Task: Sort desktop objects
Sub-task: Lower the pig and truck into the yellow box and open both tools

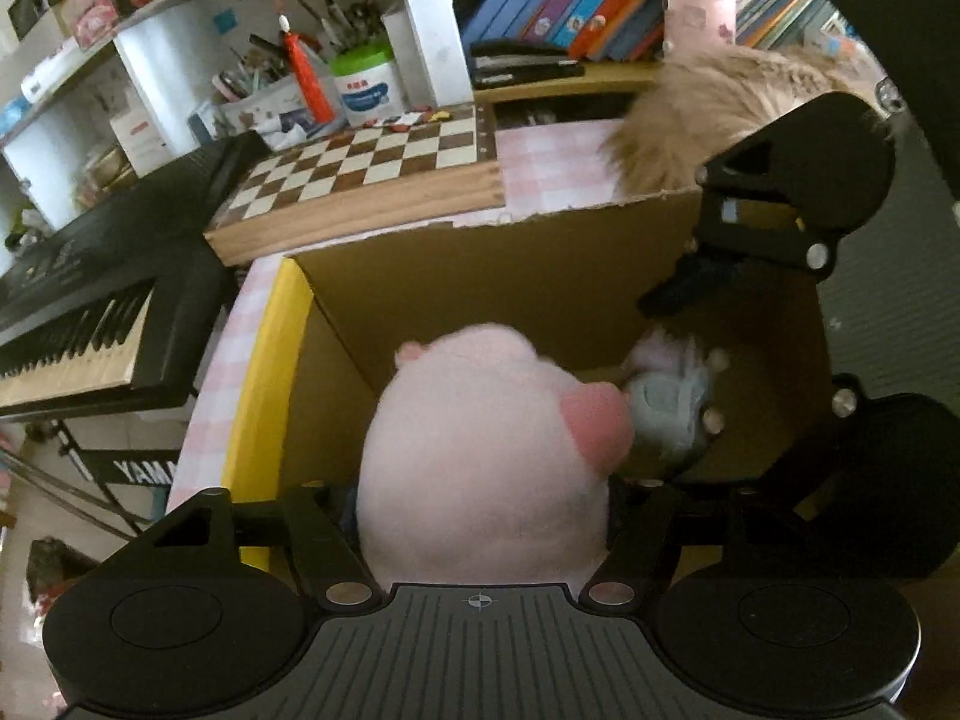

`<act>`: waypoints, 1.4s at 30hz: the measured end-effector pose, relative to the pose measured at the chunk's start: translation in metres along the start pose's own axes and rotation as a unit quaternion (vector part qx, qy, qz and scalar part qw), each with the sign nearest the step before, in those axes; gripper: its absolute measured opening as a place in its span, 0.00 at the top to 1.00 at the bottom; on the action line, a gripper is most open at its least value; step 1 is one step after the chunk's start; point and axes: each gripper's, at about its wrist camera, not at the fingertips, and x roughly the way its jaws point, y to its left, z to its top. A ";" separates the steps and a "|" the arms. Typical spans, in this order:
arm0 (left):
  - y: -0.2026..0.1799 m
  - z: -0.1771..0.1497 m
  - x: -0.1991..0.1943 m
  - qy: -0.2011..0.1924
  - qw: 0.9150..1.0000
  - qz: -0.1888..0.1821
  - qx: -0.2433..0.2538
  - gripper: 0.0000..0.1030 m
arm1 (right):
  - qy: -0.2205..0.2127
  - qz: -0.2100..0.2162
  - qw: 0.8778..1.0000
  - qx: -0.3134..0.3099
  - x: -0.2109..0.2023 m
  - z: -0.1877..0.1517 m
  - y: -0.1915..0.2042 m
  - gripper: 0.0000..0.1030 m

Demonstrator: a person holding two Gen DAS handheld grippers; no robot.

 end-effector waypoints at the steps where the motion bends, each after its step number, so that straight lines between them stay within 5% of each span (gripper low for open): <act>1: 0.001 0.000 -0.002 -0.007 1.000 0.002 -0.005 0.22 | -0.002 -0.004 1.000 0.001 0.000 0.000 0.001 0.26; 3: 0.004 -0.001 -0.006 -0.022 1.000 0.001 -0.019 0.13 | -0.006 -0.008 1.000 0.002 -0.002 0.000 0.002 0.19; 20: 0.009 -0.010 -0.092 -0.172 0.982 -0.002 -0.083 0.09 | -0.110 -0.100 0.982 0.117 -0.084 -0.023 0.002 0.18; 42: 0.000 -0.102 -0.194 -0.249 0.958 0.030 -0.139 0.08 | -0.217 -0.236 0.882 0.344 -0.195 -0.084 0.083 0.18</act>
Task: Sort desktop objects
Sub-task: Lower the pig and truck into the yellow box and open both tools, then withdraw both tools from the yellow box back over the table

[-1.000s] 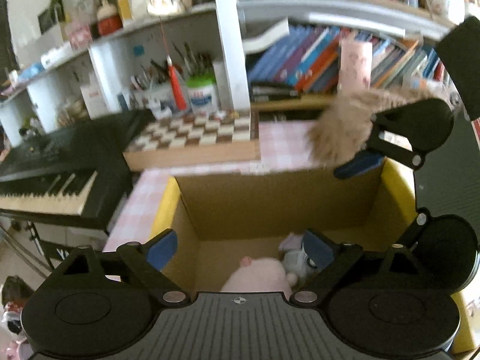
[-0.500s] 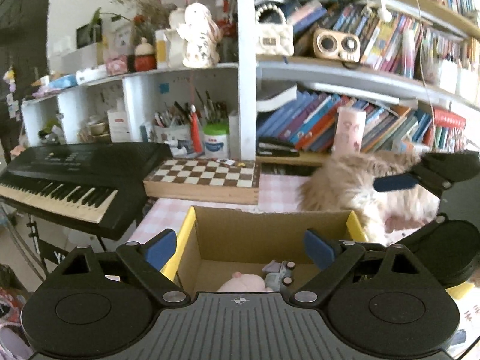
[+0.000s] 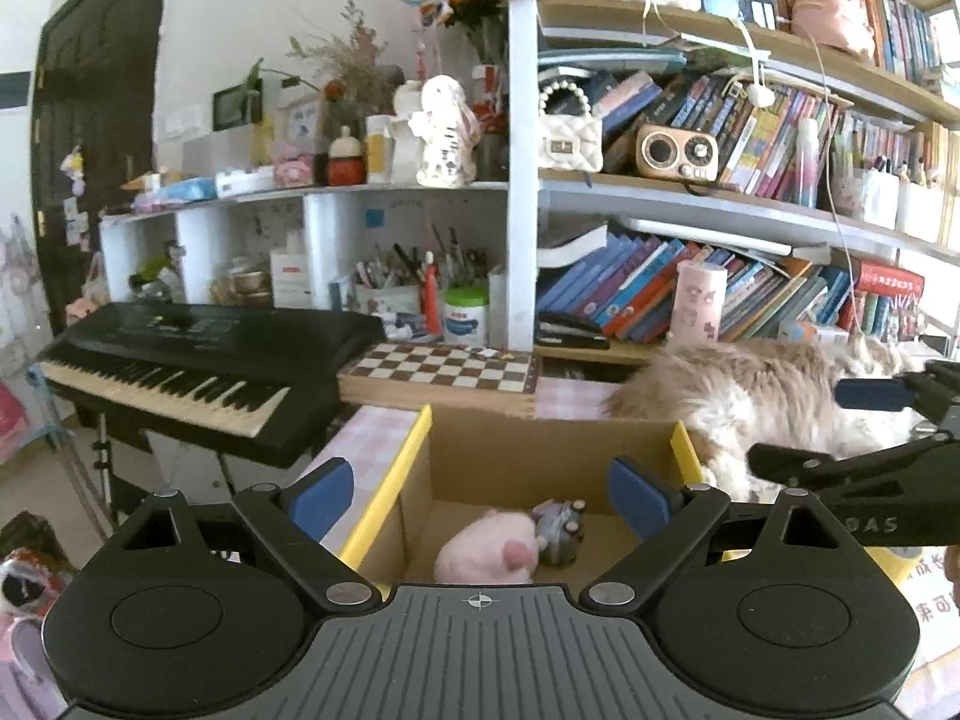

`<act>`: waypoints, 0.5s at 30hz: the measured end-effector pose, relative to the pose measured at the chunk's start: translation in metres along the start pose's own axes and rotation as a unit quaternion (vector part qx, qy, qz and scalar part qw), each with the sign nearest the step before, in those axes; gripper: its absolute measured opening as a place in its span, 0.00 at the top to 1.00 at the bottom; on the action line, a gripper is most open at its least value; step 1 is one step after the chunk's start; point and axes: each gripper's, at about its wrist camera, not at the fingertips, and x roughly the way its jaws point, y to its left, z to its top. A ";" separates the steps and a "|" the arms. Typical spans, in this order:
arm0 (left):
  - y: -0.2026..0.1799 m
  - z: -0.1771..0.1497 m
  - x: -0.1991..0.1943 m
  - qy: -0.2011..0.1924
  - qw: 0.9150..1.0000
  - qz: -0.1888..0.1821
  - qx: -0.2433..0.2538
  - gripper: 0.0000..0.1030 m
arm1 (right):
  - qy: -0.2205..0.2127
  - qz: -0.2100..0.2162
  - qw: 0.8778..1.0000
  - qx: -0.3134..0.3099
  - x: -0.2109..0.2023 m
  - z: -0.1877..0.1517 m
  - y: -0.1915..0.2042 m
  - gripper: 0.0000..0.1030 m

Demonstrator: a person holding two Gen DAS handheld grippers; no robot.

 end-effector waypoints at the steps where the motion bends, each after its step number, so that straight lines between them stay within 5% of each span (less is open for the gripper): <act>1: 0.000 -0.003 -0.005 -0.001 1.000 0.002 -0.001 0.08 | -0.003 -0.004 1.000 0.006 -0.007 -0.003 0.001 0.18; 15: 0.007 -0.055 -0.074 0.005 0.999 0.031 -0.013 0.08 | 0.006 -0.047 0.997 0.062 -0.087 -0.065 0.028 0.17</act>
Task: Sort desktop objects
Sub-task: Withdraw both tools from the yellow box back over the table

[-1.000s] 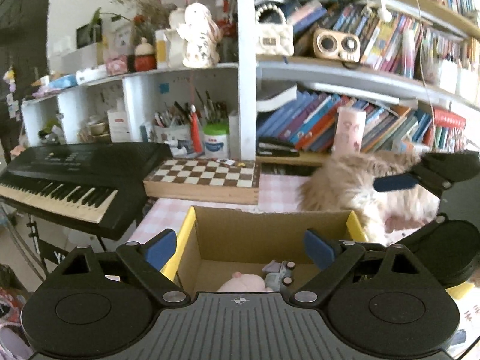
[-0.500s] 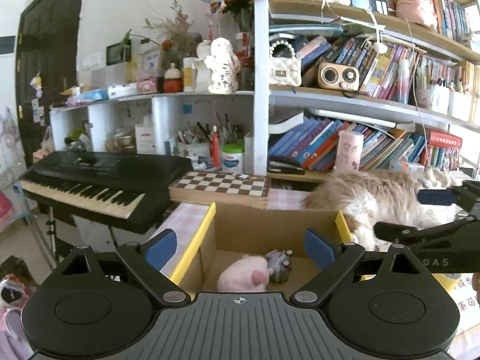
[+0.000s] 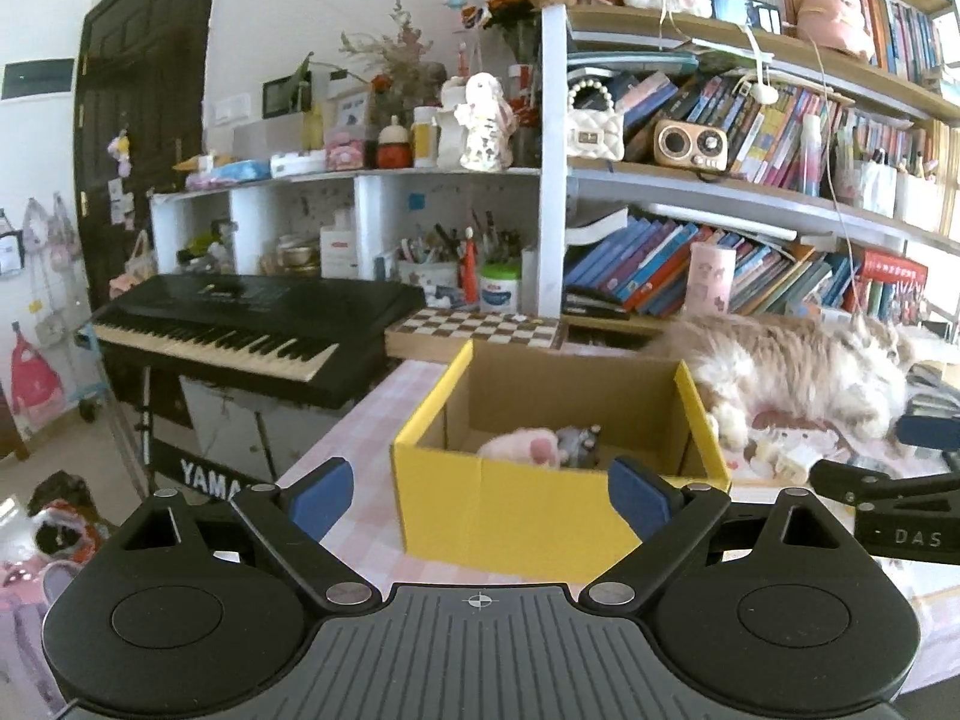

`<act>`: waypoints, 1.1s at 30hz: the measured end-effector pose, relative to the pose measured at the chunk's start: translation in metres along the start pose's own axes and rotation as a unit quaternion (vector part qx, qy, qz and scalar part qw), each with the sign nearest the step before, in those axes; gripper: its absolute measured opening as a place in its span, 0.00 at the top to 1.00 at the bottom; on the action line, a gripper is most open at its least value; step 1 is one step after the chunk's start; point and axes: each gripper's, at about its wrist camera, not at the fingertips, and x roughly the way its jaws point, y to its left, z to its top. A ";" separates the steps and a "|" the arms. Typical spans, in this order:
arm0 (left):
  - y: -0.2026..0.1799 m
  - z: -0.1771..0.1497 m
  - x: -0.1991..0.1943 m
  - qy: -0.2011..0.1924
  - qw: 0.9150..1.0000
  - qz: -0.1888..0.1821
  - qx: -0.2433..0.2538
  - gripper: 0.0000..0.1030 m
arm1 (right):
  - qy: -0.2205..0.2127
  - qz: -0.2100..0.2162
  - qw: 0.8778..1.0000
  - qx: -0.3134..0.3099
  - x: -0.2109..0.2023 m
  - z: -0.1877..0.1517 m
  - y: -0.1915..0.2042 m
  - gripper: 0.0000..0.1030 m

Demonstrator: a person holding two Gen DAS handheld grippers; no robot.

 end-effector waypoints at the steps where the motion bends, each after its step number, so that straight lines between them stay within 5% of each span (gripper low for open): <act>1: 0.000 -0.003 -0.002 0.001 1.000 0.002 -0.001 0.08 | 0.002 -0.003 1.000 0.003 -0.004 -0.004 0.002 0.17; 18: 0.006 -0.055 -0.035 0.039 0.999 0.019 -0.028 0.08 | 0.049 -0.008 0.997 0.055 -0.047 -0.065 0.038 0.17; 33: -0.011 -0.083 -0.044 0.064 0.998 -0.010 -0.006 0.08 | 0.099 -0.016 0.992 0.079 -0.057 -0.099 0.038 0.17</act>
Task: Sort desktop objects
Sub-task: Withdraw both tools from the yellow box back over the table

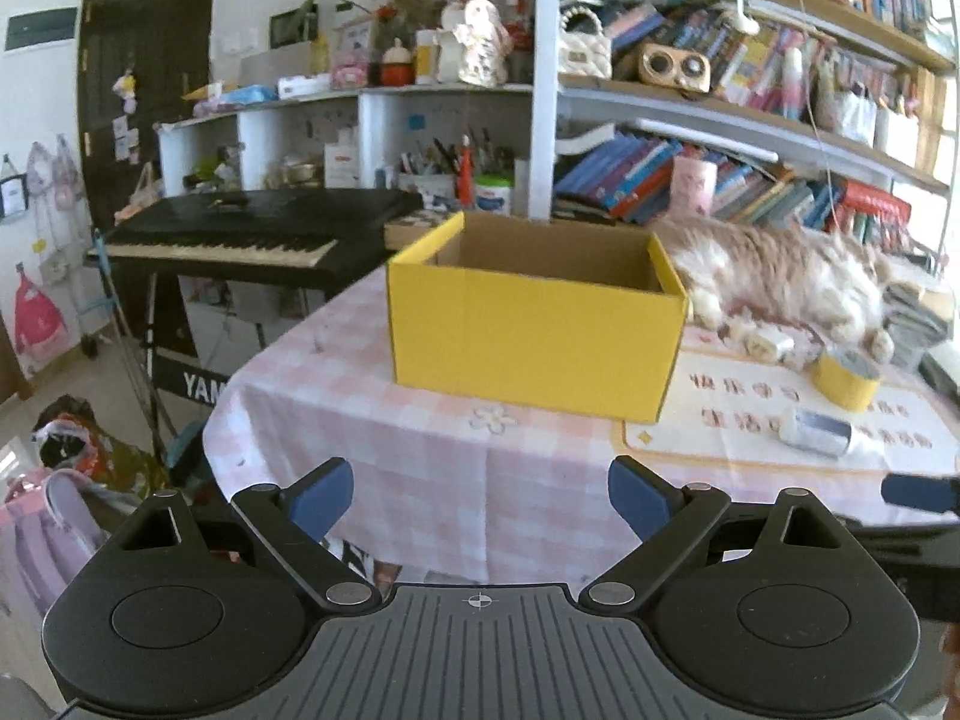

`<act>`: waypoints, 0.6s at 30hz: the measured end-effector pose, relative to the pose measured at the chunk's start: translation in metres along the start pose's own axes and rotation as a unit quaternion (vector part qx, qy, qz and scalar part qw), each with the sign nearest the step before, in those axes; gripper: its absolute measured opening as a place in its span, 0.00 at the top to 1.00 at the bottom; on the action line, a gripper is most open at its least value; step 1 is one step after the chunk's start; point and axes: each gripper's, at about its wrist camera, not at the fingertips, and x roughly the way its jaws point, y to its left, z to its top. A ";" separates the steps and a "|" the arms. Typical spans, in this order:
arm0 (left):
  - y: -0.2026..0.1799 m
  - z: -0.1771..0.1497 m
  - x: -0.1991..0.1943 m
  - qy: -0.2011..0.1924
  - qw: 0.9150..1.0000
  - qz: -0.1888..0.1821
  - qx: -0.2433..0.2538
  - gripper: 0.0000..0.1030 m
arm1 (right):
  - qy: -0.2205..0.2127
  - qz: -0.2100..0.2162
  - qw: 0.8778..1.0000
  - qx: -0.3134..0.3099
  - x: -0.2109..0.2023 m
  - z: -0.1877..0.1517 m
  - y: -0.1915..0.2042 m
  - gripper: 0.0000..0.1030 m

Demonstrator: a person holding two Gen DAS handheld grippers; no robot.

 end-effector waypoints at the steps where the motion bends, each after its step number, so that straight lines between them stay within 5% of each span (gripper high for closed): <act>1: -0.002 -0.002 0.000 0.006 1.000 -0.003 0.002 0.08 | 0.002 -0.001 1.000 0.001 0.000 -0.001 0.000 0.17; 18: -0.024 -0.010 0.014 0.051 0.997 -0.048 0.032 0.08 | 0.031 -0.032 0.999 -0.001 -0.005 -0.015 -0.010 0.16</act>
